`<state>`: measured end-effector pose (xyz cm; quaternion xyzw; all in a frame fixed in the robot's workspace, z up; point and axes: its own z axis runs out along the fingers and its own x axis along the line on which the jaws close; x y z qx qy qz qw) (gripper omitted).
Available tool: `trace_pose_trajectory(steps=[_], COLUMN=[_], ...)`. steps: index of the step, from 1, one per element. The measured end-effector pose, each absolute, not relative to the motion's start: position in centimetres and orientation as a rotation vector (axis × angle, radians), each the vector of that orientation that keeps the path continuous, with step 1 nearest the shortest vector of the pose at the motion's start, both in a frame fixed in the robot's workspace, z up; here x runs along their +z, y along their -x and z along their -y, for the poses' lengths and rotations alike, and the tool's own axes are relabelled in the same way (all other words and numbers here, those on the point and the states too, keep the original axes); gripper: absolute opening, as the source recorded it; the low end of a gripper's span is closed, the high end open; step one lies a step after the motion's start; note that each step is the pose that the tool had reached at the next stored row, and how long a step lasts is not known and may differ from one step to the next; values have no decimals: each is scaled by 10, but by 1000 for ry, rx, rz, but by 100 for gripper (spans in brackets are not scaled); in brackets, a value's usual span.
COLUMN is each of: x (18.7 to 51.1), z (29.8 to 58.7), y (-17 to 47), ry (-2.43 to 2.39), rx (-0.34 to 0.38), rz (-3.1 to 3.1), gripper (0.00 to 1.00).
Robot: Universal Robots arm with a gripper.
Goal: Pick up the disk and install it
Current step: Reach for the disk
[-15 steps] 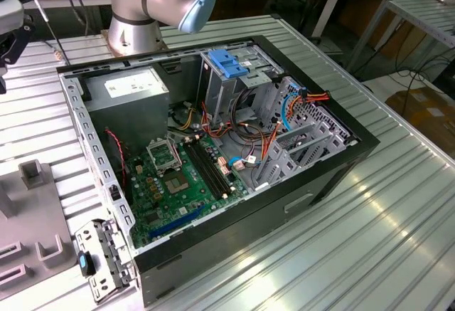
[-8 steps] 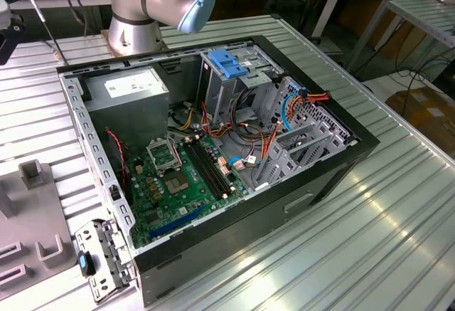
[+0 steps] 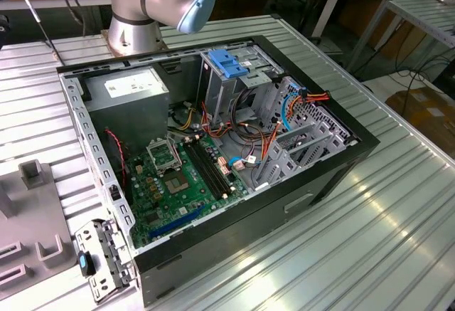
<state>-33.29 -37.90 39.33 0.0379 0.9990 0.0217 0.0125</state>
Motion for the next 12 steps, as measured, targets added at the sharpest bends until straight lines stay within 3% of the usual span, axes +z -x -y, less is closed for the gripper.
trace_pose_trajectory(steps=[12], x=[393], z=[377], y=[351], ry=[-118], rx=[68], rz=[-3114], gripper=[11])
